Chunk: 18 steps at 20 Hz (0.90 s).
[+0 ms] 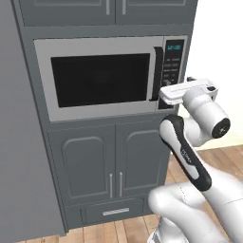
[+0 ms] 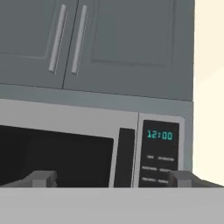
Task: The microwave is finished heating the shrimp and lemon wedge. Take the bowl containing the food and place it on the dining counter.
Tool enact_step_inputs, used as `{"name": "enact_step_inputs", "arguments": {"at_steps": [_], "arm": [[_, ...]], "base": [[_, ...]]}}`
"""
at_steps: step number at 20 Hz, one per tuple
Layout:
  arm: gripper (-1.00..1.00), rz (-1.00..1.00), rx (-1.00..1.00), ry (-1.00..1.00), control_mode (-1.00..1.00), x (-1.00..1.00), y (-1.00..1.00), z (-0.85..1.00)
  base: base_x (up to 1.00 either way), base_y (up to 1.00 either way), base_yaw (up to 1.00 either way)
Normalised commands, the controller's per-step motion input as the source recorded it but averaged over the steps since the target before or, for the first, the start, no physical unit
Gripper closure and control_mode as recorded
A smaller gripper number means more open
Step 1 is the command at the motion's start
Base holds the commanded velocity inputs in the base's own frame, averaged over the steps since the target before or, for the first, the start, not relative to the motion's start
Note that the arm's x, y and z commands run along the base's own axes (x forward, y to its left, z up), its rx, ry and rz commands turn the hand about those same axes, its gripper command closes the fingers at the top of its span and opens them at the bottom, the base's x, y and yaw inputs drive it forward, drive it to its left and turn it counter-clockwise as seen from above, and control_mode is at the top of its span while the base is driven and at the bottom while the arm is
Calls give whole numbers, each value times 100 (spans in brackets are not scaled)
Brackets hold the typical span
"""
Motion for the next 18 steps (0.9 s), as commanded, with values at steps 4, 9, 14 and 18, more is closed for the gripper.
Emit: {"name": "enact_step_inputs", "arguments": {"at_steps": [4, 9, 14, 18], "arm": [[-100, 0, 0, 0, -100, 84, -11, -1], [-100, 0, 0, 1, -100, 76, -20, -4], [-100, 0, 0, 3, -100, 74, -22, -5], [-100, 0, 0, 4, -100, 74, -5, 0]], "base": [[0, 0, 0], [0, 0, 0], [0, 0, 0], [0, 0, 0]]}}
